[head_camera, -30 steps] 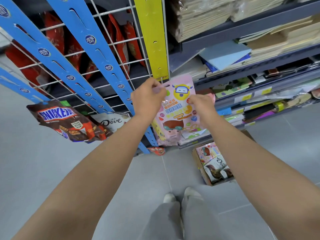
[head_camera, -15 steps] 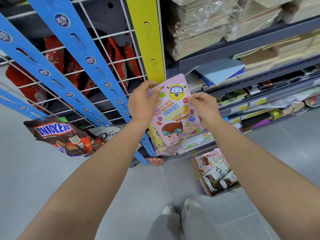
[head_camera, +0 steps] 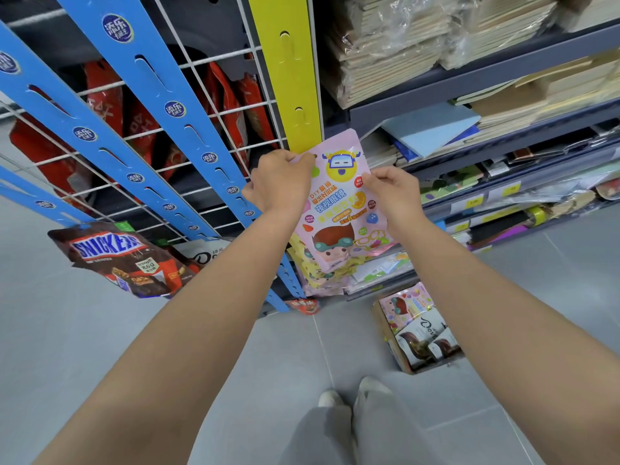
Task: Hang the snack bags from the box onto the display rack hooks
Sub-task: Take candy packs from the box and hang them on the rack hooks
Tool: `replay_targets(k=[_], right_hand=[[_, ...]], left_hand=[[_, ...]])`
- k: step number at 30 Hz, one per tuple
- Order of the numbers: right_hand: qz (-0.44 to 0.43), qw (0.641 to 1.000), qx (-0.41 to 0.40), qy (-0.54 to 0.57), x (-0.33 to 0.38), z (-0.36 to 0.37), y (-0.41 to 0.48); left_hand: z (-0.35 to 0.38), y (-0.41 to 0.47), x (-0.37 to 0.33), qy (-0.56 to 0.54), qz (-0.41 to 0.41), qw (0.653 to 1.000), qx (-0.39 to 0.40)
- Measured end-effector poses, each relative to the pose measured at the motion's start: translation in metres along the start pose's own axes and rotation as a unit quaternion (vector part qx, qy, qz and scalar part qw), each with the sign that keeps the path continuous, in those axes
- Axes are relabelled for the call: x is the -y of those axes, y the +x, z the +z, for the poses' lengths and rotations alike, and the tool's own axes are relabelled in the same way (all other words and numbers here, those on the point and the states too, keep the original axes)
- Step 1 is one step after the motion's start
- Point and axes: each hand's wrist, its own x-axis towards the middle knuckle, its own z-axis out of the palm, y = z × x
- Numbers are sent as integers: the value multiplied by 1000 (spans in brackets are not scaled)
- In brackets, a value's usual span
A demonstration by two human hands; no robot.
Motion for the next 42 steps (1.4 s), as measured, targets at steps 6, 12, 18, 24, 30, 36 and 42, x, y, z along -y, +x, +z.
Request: replay_targets(k=[6,12,18,24,30,36,42], right_hand=[[24,1000,-5,7,1,5,2],[75,997,-6,6,-4,10,5],[104,994,6,19,-13,10,5],[118,986,25,-118,-20,8,7],[114,983,43,-136,-25,6,3],[146,983,20,-106,-55,-22,-17],[206,975,-32,-71,-112,-106,-36]], left_hand=[[3,-6,3,-9,15,1000,-18],[3,-6,14,1,4,1000,-14],[-3,-3,25,-94,29,994,-56],[-14,0,36,-101,99,986,-90],[-6,-14,44,-110,89,987,-75],[35,-37,52,-97,106,990,14],[128,-72,68,15,80,960,269]])
